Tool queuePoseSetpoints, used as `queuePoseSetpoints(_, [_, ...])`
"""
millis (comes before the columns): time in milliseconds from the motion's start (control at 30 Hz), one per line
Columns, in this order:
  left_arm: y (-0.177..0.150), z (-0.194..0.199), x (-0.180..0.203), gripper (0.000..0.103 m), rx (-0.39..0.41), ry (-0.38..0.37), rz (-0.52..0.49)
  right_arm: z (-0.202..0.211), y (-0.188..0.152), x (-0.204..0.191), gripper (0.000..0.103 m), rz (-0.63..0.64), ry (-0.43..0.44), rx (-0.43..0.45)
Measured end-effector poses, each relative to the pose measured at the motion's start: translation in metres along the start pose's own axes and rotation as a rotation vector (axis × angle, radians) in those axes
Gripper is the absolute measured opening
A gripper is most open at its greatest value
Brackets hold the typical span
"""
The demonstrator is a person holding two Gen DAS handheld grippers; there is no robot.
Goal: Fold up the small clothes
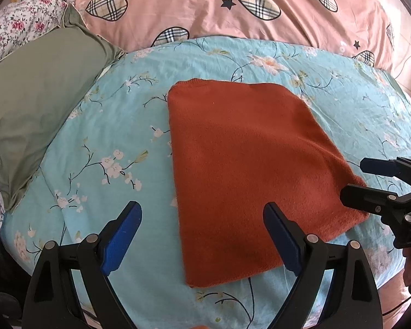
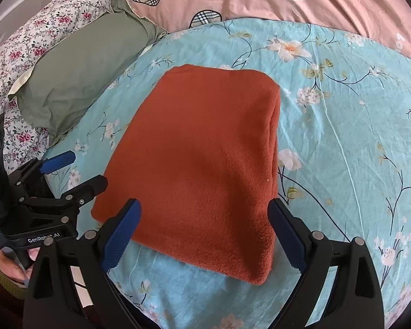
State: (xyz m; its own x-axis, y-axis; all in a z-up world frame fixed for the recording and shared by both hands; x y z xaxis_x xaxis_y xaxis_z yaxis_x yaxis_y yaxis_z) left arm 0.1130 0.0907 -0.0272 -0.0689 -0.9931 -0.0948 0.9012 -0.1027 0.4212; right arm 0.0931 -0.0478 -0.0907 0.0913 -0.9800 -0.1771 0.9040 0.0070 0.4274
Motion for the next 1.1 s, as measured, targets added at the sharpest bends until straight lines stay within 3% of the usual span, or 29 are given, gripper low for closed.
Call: queuePoseSetpoints(1100, [0.0013, 0.0012, -0.0009, 0.091, 0.012, -0.002, 0.000, -0.0020, 0.0065, 0.0028, 0.094, -0.001, 0.000, 0.000])
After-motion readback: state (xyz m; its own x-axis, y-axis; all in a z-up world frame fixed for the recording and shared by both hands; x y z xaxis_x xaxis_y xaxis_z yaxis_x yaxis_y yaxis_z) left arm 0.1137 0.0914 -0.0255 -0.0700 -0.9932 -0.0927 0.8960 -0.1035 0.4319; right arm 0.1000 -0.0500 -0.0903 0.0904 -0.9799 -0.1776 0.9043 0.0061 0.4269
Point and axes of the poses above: each gripper's, at about its wrist camera, not at the fingertips, and z roughly against the way its jaws point, x to its right, y to its top, the point moved 9 cm from there along -z, roughly the way its jaws point, and after that the axes turned 11 degrees about -x, right-handed, at the moved point
